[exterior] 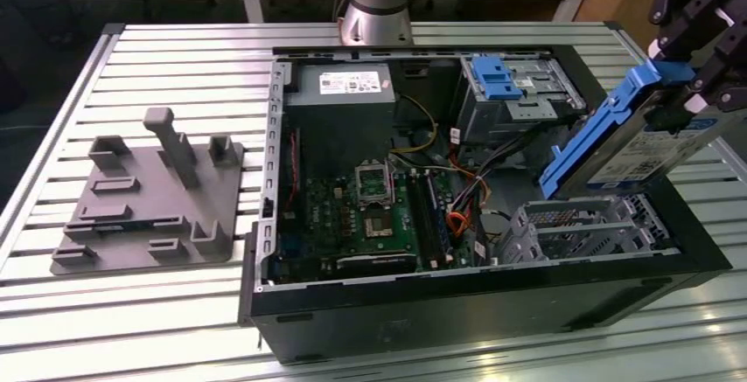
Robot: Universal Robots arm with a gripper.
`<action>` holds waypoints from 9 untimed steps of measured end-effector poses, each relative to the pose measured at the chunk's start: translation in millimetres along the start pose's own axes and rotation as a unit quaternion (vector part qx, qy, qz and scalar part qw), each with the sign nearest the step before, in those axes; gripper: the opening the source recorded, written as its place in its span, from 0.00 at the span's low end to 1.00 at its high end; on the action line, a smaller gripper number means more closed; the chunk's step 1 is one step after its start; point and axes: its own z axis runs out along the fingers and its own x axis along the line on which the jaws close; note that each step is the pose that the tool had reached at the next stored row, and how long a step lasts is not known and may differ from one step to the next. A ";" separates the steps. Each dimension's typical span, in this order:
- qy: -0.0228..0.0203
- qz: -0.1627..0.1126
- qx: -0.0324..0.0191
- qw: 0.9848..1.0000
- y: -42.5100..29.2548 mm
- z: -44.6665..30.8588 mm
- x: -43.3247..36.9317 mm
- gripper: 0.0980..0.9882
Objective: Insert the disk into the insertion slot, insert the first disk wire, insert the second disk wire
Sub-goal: 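Insert the disk into the insertion slot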
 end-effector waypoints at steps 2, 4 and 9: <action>0.000 0.000 0.000 1.000 0.0 0.8 0.2 0.30; 0.000 -0.001 0.000 1.000 0.0 1.6 0.4 0.30; 0.000 -0.001 0.000 1.000 0.2 3.7 1.0 0.30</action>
